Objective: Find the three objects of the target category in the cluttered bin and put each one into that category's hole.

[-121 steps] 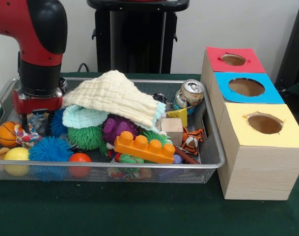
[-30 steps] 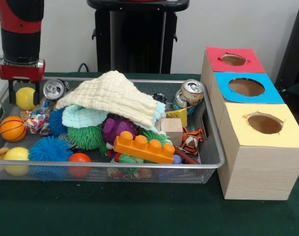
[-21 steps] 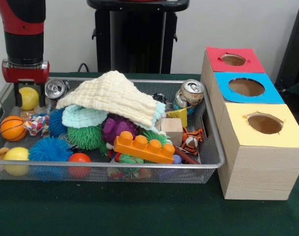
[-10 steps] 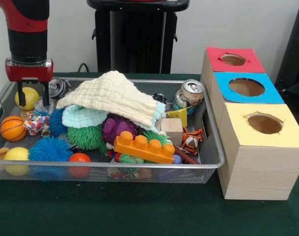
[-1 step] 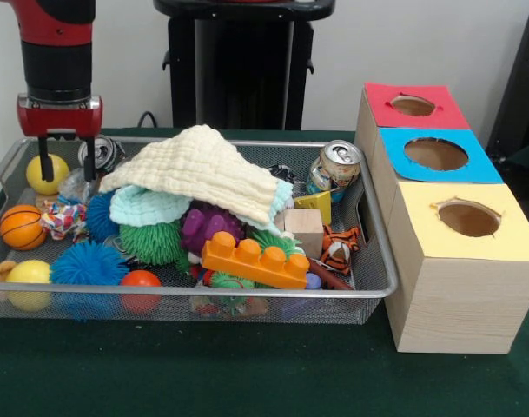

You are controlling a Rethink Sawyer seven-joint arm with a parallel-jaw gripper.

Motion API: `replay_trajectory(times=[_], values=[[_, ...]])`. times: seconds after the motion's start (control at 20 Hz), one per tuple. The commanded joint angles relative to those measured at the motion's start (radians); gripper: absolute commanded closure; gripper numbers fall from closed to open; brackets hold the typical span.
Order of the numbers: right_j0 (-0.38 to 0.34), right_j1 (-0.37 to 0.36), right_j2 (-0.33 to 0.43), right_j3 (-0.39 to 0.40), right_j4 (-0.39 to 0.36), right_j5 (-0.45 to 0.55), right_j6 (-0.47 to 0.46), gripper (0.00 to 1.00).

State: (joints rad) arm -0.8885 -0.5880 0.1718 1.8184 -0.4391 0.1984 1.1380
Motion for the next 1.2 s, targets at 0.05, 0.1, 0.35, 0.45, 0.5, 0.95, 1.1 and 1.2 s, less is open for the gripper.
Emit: replay_trajectory(times=[0.05, 0.1, 0.35, 0.45, 0.5, 0.95, 1.1, 1.2], values=[[-0.004, -0.013, 0.095, 0.059, -0.013, 0.063, 0.075, 0.00], [-0.005, -0.013, 0.097, 0.060, -0.012, 0.061, 0.076, 0.00], [-0.007, 0.004, 0.096, 0.052, -0.021, 0.044, 0.076, 0.00], [-0.008, 0.017, 0.093, 0.045, -0.027, 0.033, 0.076, 0.00], [-0.009, 0.024, 0.094, 0.042, -0.030, 0.029, 0.075, 0.00], [-0.038, 0.114, 0.113, 0.015, -0.068, -0.043, 0.061, 0.00], [-0.051, 0.131, 0.127, 0.012, -0.079, -0.057, 0.055, 0.00], [-0.051, 0.140, 0.126, 0.005, -0.087, -0.057, 0.055, 0.00]])
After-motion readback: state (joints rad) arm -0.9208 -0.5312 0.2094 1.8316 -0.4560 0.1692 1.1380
